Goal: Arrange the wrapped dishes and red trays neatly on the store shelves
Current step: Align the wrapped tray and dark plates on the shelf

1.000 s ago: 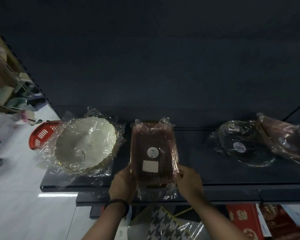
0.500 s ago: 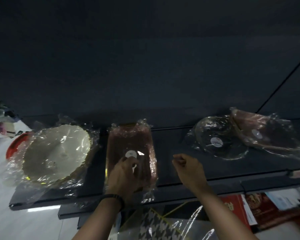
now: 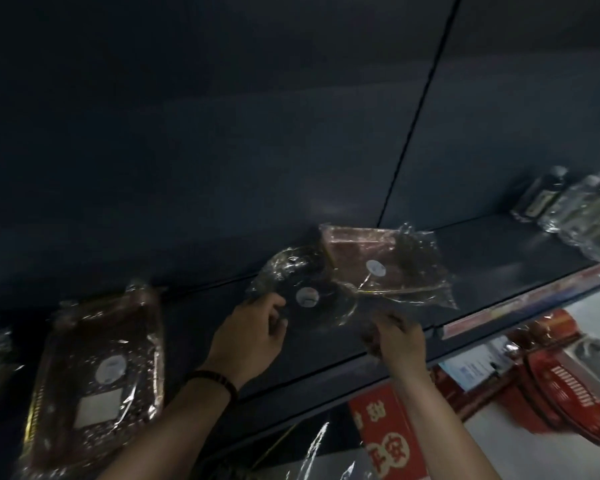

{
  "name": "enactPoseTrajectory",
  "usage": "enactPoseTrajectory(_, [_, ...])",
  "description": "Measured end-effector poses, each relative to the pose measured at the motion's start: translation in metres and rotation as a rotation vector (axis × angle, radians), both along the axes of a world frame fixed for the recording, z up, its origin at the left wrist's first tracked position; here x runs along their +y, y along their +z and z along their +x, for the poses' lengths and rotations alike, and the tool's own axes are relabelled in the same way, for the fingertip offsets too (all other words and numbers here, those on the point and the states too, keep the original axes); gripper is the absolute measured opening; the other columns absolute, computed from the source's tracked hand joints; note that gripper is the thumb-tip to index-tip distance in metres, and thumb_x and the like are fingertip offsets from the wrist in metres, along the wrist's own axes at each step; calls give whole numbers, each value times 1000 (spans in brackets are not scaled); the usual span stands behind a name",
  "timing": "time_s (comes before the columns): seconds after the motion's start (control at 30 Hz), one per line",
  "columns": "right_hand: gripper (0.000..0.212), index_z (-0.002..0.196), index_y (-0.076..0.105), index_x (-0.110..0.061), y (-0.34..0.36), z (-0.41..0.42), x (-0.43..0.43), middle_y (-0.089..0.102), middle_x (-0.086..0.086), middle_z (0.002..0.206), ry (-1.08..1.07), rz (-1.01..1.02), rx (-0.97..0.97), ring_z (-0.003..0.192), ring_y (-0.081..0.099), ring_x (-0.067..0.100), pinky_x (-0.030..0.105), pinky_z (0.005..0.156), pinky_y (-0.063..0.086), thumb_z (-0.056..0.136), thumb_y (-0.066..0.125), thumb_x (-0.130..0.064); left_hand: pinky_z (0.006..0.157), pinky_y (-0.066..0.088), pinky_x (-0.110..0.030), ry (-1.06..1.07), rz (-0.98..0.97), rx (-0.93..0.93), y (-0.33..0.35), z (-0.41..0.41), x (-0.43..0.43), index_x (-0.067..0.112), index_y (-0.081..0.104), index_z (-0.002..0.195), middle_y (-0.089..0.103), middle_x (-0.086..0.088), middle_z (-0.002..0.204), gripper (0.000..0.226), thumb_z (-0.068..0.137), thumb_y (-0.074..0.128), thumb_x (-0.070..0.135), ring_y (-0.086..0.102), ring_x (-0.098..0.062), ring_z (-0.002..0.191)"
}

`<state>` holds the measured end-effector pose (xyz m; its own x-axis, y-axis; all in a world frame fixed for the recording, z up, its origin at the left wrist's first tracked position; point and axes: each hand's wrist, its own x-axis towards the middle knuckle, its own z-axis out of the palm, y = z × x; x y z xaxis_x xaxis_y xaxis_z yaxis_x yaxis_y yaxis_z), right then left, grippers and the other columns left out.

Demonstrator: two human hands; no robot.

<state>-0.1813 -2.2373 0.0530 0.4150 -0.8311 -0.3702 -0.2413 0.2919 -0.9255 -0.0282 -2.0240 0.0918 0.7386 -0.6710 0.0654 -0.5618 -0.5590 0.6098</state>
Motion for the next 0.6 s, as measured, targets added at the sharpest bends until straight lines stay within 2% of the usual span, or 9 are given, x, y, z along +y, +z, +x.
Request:
enactPoseTrajectory(0.07, [56, 129, 62, 1, -5, -2, -25, 73, 26, 101, -71, 168, -85, 72, 78, 35, 35, 58, 57, 85, 77, -30, 84, 63, -35, -33, 45, 2, 1, -6, -25, 39, 64, 122, 70, 19, 104, 25, 98, 70, 38, 69, -2, 91])
enactPoseTrajectory(0.2, [31, 117, 70, -9, 1, 10, -60, 76, 19, 96, -77, 301, -127, 72, 78, 32, 35, 62, 59, 93, 78, -26, 86, 63, -34, -71, 109, 33, 4, -16, -62, 39, 67, 122, 73, 17, 111, 23, 99, 68, 40, 70, -1, 92])
enactPoseTrajectory(0.3, [33, 119, 67, -10, 4, 27, -74, 77, 22, 100, -61, 369, -98, 69, 79, 33, 40, 64, 63, 92, 79, -25, 85, 63, -34, -63, 128, 31, 7, -20, -79, 38, 63, 126, 73, 16, 115, 27, 100, 66, 41, 70, -3, 94])
enactPoseTrajectory(0.4, [15, 103, 68, -9, 4, 38, -77, 76, 19, 92, -47, 377, -66, 59, 76, 30, 46, 66, 65, 95, 76, -18, 86, 63, -36, -39, 142, 27, 9, -22, -90, 37, 59, 129, 72, 17, 115, 29, 100, 66, 41, 70, -5, 97])
enactPoseTrajectory(0.47, [10, 89, 68, -15, 0, 45, -74, 74, 12, 85, -71, 320, -48, 66, 77, 31, 49, 71, 65, 94, 75, -18, 87, 62, -36, -26, 142, 23, 10, -24, -93, 36, 60, 129, 73, 16, 116, 29, 100, 66, 40, 70, -5, 99])
enactPoseTrajectory(0.5, [12, 88, 69, -17, -1, 48, -71, 75, 10, 87, -75, 273, -16, 73, 78, 33, 50, 74, 66, 89, 77, -26, 88, 62, -35, -19, 136, 22, 10, -25, -93, 36, 61, 128, 73, 15, 117, 29, 100, 67, 40, 70, -5, 100])
enactPoseTrajectory(0.53, [29, 93, 73, -16, -8, 52, -73, 75, 9, 91, -81, 234, -7, 79, 78, 34, 51, 76, 66, 78, 80, -39, 89, 62, -34, -10, 136, 22, 10, -26, -93, 36, 62, 127, 73, 15, 117, 28, 100, 67, 40, 71, -5, 101])
enactPoseTrajectory(0.57, [53, 103, 75, -13, -16, 56, -75, 76, 9, 96, -81, 202, 25, 84, 77, 35, 51, 77, 66, 65, 79, -51, 89, 62, -34, -3, 138, 21, 10, -26, -92, 37, 63, 127, 73, 15, 117, 28, 100, 67, 40, 71, -5, 102])
enactPoseTrajectory(0.6, [70, 113, 74, -10, -20, 59, -76, 75, 10, 102, -71, 177, 62, 88, 77, 35, 50, 79, 65, 60, 77, -55, 90, 62, -34, 1, 145, 17, 10, -26, -90, 37, 64, 126, 73, 15, 117, 26, 100, 67, 40, 71, -4, 103])
